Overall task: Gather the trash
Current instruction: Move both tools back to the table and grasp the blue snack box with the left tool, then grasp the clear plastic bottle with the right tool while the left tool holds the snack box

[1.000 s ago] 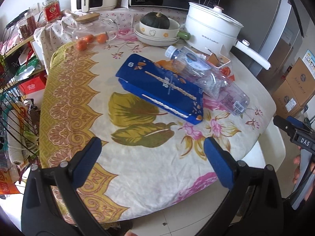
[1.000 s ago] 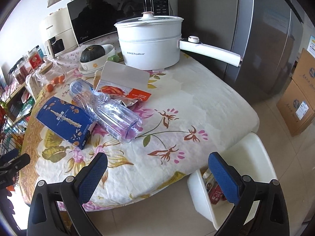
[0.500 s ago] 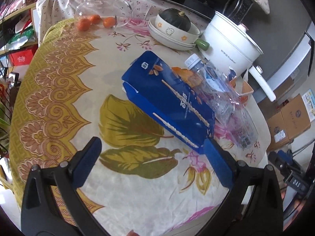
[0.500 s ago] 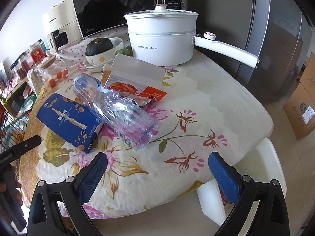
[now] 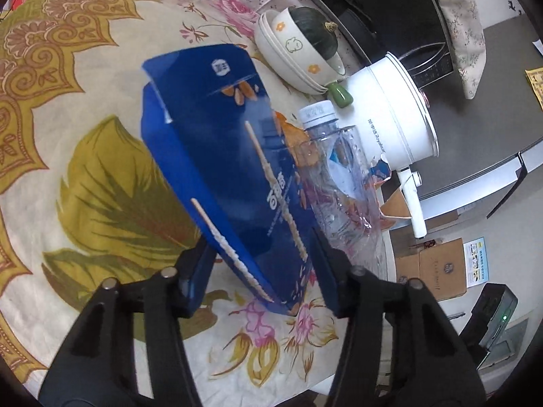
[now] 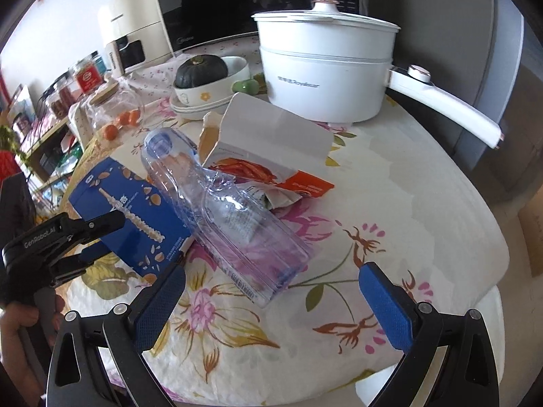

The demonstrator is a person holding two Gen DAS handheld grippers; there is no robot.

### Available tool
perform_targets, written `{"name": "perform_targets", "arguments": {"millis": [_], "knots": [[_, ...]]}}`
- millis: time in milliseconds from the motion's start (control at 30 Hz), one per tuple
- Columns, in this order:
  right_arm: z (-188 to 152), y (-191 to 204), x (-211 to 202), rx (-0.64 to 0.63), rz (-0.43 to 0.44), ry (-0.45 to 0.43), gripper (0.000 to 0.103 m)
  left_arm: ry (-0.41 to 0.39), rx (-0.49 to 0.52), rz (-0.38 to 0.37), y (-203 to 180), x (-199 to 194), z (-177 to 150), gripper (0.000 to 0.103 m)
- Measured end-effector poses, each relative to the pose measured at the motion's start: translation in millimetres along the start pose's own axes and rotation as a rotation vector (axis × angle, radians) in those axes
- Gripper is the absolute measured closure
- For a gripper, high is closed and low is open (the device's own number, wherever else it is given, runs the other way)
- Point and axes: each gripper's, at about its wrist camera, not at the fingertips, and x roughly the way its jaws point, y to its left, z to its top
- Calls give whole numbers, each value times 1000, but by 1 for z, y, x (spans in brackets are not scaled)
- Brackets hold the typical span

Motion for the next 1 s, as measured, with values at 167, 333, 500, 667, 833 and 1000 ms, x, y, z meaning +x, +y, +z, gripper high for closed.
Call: {"name": "perform_targets", "arguments": {"millis": [167, 333, 500, 667, 833, 1000], "knots": [[2, -14, 23, 38, 14, 25, 0, 5, -40, -11, 3, -2, 1, 64], [3, -29, 33, 125, 94, 30, 1, -3, 25, 5, -7, -11, 4, 68], [3, -21, 34, 109, 164, 25, 21, -10, 80, 44, -15, -20, 5, 69], [1, -4, 27, 20, 162, 30, 57, -8, 89, 44, -14, -30, 4, 71], [-1, 2, 10, -15, 177, 6, 68, -21, 110, 54, -17, -43, 3, 73], [-6, 15, -8, -80, 188, 23, 64, -42, 173, 89, -23, -59, 2, 76]]}}
